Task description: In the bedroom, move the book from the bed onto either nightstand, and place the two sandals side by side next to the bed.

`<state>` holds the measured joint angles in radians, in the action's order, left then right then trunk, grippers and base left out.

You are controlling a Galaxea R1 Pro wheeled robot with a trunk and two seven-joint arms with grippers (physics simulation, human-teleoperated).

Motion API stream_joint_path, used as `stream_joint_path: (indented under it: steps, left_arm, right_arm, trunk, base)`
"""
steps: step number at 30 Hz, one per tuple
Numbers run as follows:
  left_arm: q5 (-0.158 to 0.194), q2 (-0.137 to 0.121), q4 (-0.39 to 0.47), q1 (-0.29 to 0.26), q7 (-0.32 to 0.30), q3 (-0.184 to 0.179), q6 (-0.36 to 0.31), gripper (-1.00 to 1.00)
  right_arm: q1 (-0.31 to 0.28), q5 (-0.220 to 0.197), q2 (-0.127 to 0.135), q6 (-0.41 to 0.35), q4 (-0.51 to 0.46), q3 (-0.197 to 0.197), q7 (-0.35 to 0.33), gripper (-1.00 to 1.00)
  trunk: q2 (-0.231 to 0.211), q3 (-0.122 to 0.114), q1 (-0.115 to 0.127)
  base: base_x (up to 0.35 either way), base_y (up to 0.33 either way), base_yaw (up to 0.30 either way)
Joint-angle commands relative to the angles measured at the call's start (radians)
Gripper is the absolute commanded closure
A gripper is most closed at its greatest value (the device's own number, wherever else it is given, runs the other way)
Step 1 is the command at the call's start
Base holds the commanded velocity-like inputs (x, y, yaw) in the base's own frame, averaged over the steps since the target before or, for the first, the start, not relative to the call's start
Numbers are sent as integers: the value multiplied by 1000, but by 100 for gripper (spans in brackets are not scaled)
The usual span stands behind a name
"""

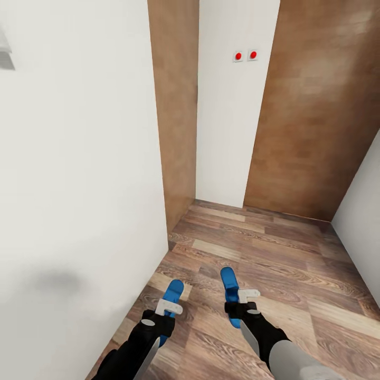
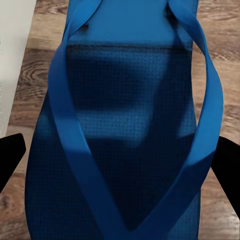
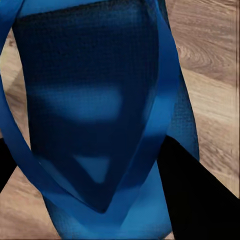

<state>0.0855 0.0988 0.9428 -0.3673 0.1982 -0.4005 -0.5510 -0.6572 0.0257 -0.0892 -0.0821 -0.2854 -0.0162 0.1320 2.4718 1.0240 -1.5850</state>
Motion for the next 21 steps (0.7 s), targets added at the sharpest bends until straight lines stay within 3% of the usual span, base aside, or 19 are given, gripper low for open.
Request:
stream_joint_path:
  steps: [1,8,21]
  left_arm:
    - [9,0,1,-1,9,-3,-4,100]
    - [9,-3,-16,-1,9,0,66,100]
    - [9,-4,-50,-2,9,-1,78,100]
  right_arm:
    - [0,-1,0,-7,-2,-3,4,100]
    - [36,-6,23,-2,3,0,0,100]
    - [53,-1,21,16,3,-5,0,100]
  trunk:
    - [-7,-2,4]
    - [-56,-24,31]
    - [-147,-65,81]
  base:
    - [0,0,0]
    - [0,0,0]
    - [0,0,0]
